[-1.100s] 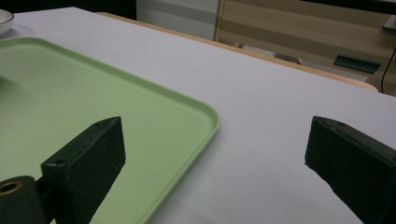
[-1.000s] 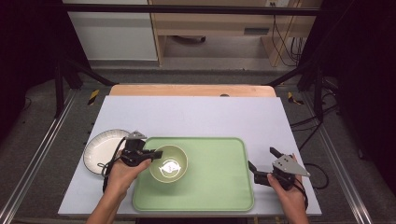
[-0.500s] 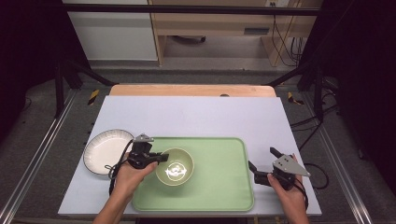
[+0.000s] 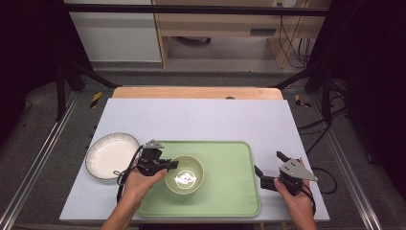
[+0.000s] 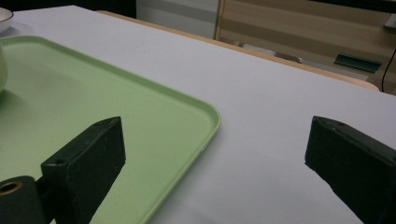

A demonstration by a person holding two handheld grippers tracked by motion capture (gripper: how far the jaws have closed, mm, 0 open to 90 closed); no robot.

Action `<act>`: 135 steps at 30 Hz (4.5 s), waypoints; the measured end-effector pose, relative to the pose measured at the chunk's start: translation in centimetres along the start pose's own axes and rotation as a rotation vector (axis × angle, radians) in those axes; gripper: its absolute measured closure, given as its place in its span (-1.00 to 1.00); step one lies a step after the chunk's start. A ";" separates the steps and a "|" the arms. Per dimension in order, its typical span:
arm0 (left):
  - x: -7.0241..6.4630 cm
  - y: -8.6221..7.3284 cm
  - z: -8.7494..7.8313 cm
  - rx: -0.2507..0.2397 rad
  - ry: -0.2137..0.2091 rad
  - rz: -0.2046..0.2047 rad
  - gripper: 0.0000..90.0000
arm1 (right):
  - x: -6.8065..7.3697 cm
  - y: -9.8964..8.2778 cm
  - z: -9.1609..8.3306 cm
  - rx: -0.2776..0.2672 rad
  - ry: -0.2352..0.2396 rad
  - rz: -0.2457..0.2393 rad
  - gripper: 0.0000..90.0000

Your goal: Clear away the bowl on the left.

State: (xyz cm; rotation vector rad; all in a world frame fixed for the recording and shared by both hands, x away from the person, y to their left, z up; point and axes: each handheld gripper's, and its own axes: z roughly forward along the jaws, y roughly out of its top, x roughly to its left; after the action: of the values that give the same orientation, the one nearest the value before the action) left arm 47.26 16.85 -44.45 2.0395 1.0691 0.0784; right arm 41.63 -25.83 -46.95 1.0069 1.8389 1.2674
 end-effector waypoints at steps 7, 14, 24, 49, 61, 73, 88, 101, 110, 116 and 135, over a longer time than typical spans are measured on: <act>-0.3 0.0 0.4 0.010 -0.020 -0.007 0.82 | -0.1 -0.1 0.1 0.005 -0.002 -0.002 -0.89; -0.2 0.0 0.5 0.015 -0.019 -0.012 0.82 | 0.0 -0.1 0.1 0.003 0.000 -0.005 -0.89; -0.3 -0.1 0.6 0.016 0.006 -0.022 0.83 | 0.1 -0.1 0.1 0.006 0.003 -0.001 -0.89; -0.2 -0.1 0.6 0.021 0.011 -0.037 0.82 | 0.2 -0.1 0.1 0.004 0.003 -0.003 -0.89; 0.0 -0.2 0.7 0.018 -0.006 -0.048 0.72 | 0.2 -0.1 0.2 0.006 0.003 -0.005 -0.89; -0.2 0.2 0.3 -0.013 0.024 0.022 0.21 | 0.1 -0.1 0.1 0.004 0.000 -0.006 -0.89; -0.5 0.5 0.4 -0.022 0.047 0.034 -0.39 | 0.2 -0.1 0.1 0.005 0.003 -0.014 -0.89; -0.7 0.8 0.0 -0.073 0.052 0.030 -0.82 | 0.2 -0.1 0.1 0.007 0.004 -0.014 -0.88; -0.9 0.9 -0.3 -0.093 0.034 0.063 -0.84 | 0.2 0.0 0.0 0.003 0.002 -0.012 -0.88; -1.0 1.0 -0.6 -0.130 0.019 0.090 -0.87 | 0.1 0.0 0.0 -0.004 0.000 -0.009 -0.89; -1.4 1.1 -1.8 -0.242 -0.023 0.251 -0.86 | 0.1 0.3 -0.5 -0.064 0.010 -0.012 -0.92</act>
State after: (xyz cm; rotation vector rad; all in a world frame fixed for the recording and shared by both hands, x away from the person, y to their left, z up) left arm 46.36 16.68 -42.08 1.9374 0.7462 0.2982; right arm 41.21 -25.88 -46.49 0.9554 1.7978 1.3182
